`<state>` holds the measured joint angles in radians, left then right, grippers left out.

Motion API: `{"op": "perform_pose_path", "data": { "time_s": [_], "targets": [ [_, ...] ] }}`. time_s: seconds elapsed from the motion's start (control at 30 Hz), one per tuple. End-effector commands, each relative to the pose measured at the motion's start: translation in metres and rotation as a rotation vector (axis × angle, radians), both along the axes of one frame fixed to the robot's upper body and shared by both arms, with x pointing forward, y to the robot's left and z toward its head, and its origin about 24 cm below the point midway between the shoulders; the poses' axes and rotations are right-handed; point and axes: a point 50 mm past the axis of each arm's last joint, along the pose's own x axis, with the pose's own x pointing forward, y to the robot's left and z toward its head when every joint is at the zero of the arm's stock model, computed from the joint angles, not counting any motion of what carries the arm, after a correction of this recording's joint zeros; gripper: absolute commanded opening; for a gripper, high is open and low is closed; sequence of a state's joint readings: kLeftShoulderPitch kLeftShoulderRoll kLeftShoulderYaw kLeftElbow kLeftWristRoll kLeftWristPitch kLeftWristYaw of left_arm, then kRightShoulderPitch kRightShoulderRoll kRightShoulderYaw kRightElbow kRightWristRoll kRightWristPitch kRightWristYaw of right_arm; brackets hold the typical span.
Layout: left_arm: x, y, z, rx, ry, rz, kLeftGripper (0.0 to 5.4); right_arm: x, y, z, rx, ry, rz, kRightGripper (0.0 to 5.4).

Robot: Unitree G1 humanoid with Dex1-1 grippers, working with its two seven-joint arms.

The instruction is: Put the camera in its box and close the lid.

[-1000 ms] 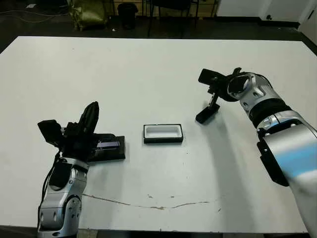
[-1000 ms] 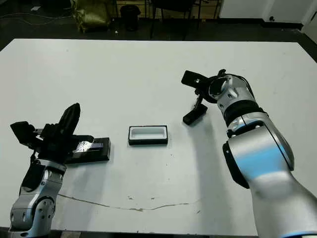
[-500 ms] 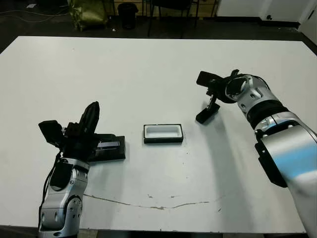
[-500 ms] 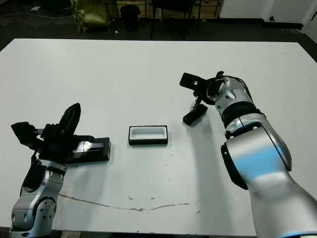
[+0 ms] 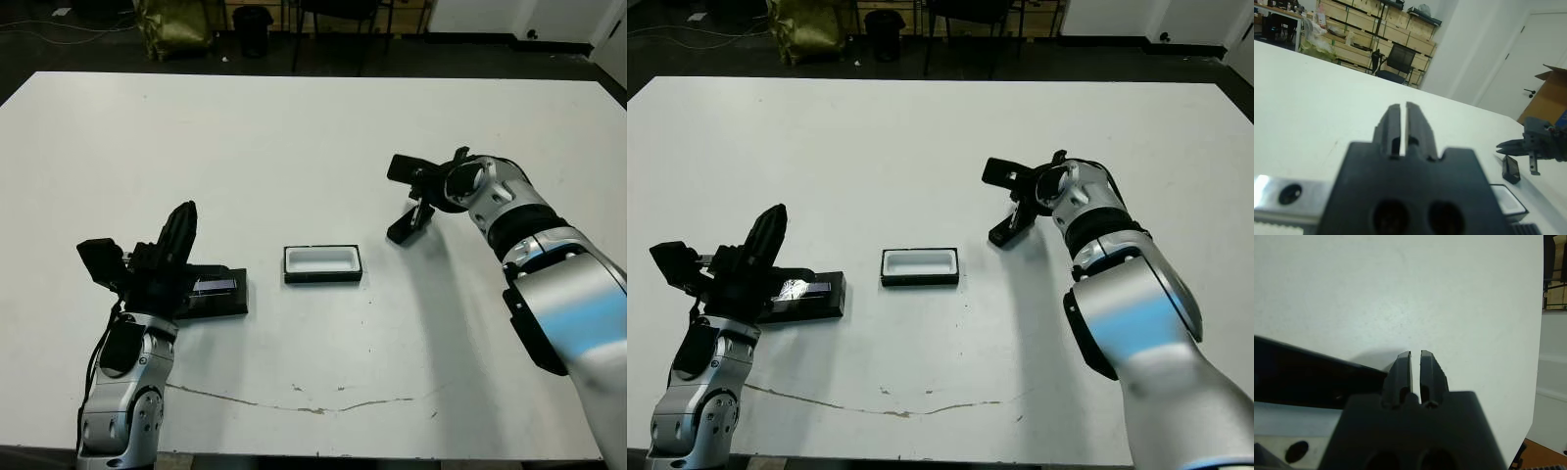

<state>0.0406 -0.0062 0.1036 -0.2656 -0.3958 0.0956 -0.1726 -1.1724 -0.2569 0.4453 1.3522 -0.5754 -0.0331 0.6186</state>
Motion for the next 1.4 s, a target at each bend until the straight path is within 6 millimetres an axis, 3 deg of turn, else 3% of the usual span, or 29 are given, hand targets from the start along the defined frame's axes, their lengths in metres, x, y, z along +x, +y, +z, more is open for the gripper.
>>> {"op": "perform_pose_path", "data": {
  "time_s": [0.03,0.4,1.07,1.4],
  "targets": [
    [-0.002,0.001,-0.008,0.002,0.038,0.009,0.01,-0.006,-0.004,-0.014,0.003,0.061,-0.019,0.0],
    [-0.002,0.0,-0.007,-0.003,0.041,0.011,0.01,-0.01,-0.013,-0.021,-0.025,0.074,-0.017,0.0],
    [-0.002,0.0,-0.006,0.013,0.044,0.023,0.01,-0.011,-0.027,-0.011,-0.1,0.113,0.025,0.0],
    [0.0,-0.001,-0.007,0.005,0.028,0.003,0.01,-0.016,-0.032,-0.019,0.01,0.175,-0.021,0.0]
  ]
}}
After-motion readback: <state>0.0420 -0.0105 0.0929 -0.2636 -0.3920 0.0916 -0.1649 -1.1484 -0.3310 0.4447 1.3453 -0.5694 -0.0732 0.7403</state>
